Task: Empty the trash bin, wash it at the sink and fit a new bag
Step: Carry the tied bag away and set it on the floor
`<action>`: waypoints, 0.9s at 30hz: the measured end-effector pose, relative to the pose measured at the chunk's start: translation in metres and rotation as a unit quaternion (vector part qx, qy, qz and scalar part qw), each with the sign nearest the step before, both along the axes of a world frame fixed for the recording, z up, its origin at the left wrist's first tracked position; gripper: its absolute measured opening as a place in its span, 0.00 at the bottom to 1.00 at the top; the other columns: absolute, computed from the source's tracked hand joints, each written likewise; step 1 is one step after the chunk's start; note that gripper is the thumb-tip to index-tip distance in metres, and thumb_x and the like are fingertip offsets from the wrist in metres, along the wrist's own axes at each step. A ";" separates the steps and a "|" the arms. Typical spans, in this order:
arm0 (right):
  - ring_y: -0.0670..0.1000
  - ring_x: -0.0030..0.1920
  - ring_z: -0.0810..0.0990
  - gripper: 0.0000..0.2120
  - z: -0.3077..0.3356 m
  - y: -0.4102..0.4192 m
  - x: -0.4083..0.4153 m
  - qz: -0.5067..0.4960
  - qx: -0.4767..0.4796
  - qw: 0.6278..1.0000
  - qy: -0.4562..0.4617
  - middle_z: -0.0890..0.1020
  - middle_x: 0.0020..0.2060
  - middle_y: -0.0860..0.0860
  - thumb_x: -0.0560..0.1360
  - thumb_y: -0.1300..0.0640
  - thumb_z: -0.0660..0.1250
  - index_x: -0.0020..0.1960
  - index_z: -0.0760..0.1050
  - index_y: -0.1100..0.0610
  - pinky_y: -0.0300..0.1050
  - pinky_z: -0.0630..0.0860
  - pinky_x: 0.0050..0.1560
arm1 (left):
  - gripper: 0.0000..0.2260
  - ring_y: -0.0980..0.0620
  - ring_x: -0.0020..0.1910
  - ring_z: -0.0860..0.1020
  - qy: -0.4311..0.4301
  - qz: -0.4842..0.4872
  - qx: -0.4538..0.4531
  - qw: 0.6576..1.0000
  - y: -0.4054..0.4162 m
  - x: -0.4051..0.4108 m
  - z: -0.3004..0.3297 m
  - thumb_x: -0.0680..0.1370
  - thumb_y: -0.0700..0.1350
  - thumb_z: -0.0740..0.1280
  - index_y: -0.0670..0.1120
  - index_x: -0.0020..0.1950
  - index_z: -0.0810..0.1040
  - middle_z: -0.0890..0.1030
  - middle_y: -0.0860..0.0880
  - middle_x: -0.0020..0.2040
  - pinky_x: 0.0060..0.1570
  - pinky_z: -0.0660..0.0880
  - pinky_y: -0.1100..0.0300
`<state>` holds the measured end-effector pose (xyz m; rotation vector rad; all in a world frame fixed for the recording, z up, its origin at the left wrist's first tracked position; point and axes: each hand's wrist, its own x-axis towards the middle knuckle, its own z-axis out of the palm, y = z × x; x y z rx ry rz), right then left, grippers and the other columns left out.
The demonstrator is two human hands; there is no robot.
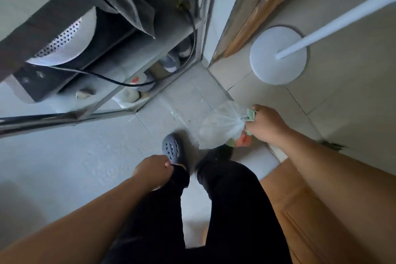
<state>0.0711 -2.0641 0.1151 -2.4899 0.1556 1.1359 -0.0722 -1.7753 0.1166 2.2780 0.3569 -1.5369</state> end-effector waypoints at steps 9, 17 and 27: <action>0.59 0.45 0.80 0.05 -0.142 0.090 0.069 0.109 0.017 0.993 -0.050 0.81 0.43 0.55 0.70 0.61 0.65 0.46 0.75 0.58 0.46 0.77 0.43 | 0.16 0.53 0.44 0.78 -0.091 -0.008 0.021 0.996 0.025 0.034 -0.084 0.72 0.62 0.57 0.54 0.44 0.77 0.80 0.56 0.44 0.42 0.73 0.56; 0.60 0.49 0.81 0.10 -0.218 0.113 0.101 0.101 -0.002 0.992 -0.073 0.83 0.47 0.57 0.72 0.59 0.65 0.53 0.77 0.59 0.40 0.68 0.36 | 0.16 0.54 0.47 0.78 -0.130 -0.006 0.033 0.991 0.030 0.061 -0.102 0.72 0.63 0.55 0.56 0.46 0.77 0.80 0.58 0.47 0.46 0.74 0.56; 0.61 0.52 0.80 0.15 -0.248 0.107 0.087 0.050 0.014 0.998 -0.047 0.82 0.53 0.59 0.72 0.57 0.65 0.58 0.74 0.60 0.47 0.76 0.48 | 0.15 0.53 0.48 0.77 -0.139 -0.010 0.050 0.989 0.031 0.068 -0.107 0.73 0.62 0.55 0.56 0.47 0.77 0.80 0.57 0.47 0.46 0.72 0.56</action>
